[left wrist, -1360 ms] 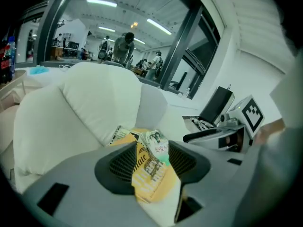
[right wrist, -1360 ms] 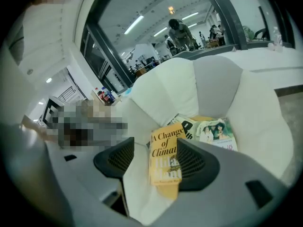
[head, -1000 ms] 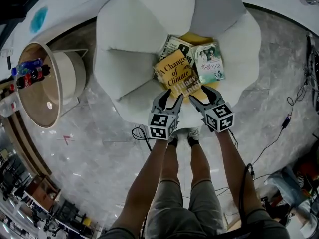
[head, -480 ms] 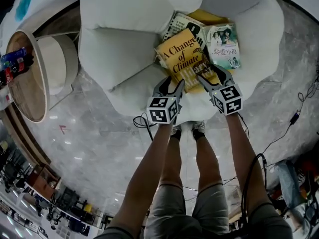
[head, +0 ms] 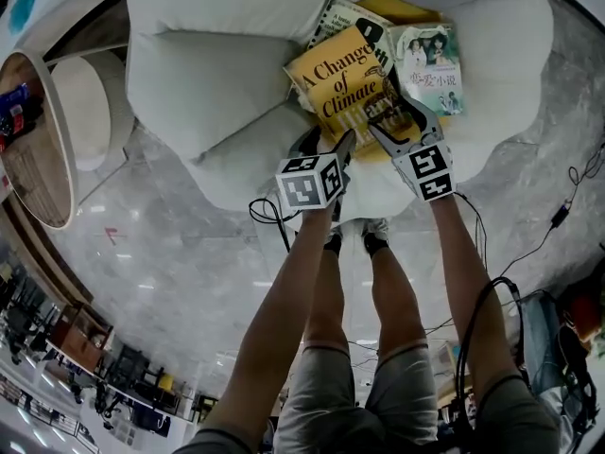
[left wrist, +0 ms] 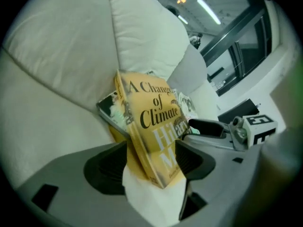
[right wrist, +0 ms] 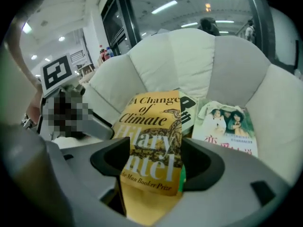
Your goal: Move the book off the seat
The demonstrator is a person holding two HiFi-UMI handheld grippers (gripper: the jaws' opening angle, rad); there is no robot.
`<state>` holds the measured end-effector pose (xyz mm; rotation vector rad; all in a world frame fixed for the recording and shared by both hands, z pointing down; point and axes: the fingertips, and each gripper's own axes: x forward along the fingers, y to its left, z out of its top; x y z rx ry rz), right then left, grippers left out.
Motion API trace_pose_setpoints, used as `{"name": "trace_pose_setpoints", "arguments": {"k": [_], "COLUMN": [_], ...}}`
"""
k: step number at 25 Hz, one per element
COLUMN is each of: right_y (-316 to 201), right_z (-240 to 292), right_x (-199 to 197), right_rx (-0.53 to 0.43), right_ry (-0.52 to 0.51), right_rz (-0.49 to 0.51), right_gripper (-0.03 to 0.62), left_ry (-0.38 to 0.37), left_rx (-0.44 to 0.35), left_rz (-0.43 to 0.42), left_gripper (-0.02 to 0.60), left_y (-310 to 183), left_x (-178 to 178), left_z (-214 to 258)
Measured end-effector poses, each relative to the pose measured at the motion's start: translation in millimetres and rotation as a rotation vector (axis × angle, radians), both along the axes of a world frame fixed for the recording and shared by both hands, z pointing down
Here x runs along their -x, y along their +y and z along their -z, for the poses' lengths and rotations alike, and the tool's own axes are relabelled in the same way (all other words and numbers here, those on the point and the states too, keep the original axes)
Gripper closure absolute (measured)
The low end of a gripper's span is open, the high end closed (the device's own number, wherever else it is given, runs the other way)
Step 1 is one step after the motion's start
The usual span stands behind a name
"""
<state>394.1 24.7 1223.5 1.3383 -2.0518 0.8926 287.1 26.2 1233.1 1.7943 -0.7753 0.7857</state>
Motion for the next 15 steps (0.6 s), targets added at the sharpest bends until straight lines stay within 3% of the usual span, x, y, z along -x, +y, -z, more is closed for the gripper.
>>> {"name": "trace_pose_setpoints", "arguments": {"k": [2, 5, 10, 15], "right_y": [-2, -9, -4, -3], "right_z": [-2, -9, -25, -21], "right_x": [-3, -8, 12, 18], "right_rx": [0.016, 0.041, 0.151, 0.222], "right_ry": [0.01, 0.055, -0.156, -0.33], "right_rz": [-0.035, -0.043, 0.03, -0.144], "right_gripper": [0.269, 0.224, 0.215, 0.214], "left_ry": [-0.026, 0.036, 0.098, 0.083], "left_rx": [0.027, 0.049, 0.05, 0.059], "left_rz": [-0.002, 0.015, 0.039, 0.039], "left_gripper": [0.259, 0.259, 0.258, 0.242], "left_y": [7, 6, -7, -6], "left_x": [-1, -6, -9, -5], "left_z": [-4, -6, -10, -24]}}
